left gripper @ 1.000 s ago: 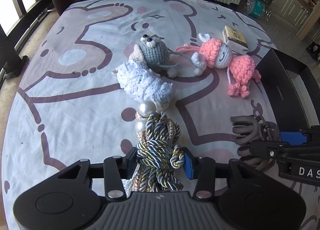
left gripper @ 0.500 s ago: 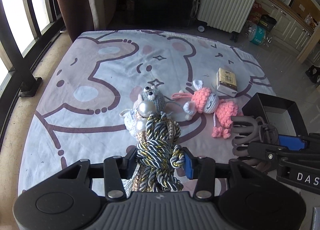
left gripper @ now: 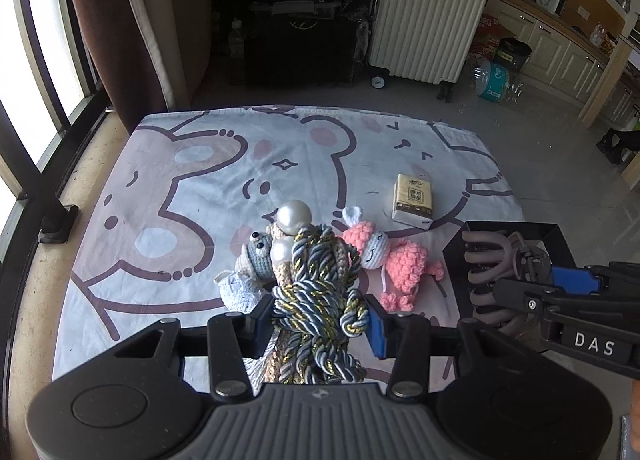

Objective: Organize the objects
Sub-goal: 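Carry the tassel with the left gripper while the right gripper carries the clip into the black box, then open both grippers to drop the tassel and clip inside the box, then withdraw both open grippers up from the black box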

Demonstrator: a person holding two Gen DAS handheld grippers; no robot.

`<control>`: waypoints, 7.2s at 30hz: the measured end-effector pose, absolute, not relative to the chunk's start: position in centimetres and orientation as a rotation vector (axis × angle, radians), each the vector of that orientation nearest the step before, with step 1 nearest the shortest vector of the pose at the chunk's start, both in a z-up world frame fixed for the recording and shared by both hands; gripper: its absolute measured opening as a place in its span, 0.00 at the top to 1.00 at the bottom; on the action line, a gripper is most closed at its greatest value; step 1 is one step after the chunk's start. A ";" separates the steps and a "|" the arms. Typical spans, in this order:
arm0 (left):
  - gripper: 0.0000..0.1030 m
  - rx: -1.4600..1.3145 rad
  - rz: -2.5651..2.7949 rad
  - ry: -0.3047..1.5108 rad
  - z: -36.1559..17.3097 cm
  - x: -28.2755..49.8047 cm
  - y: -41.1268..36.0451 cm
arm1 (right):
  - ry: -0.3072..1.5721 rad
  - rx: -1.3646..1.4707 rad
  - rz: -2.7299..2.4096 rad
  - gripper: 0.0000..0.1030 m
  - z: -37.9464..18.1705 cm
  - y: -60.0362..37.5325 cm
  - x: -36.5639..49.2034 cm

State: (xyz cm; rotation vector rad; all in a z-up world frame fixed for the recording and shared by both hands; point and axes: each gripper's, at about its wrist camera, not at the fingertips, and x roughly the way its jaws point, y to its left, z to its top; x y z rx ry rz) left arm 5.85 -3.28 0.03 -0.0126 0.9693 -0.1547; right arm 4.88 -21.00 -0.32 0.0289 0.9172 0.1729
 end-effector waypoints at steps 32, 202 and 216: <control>0.54 -0.124 -0.423 0.985 -2.1 9.2 -19.1 | 0.889 -0.002 0.051 0.56 -2.8 -36.5 5.9; 0.00 0.195 -0.367 0.960 -4.5 5.5 -16.8 | 0.860 0.086 -0.337 0.00 -4.2 -37.2 -4.4; 0.00 0.184 -0.364 0.959 -4.6 5.9 -16.3 | 0.877 0.103 -0.336 0.00 -4.6 -37.3 -4.1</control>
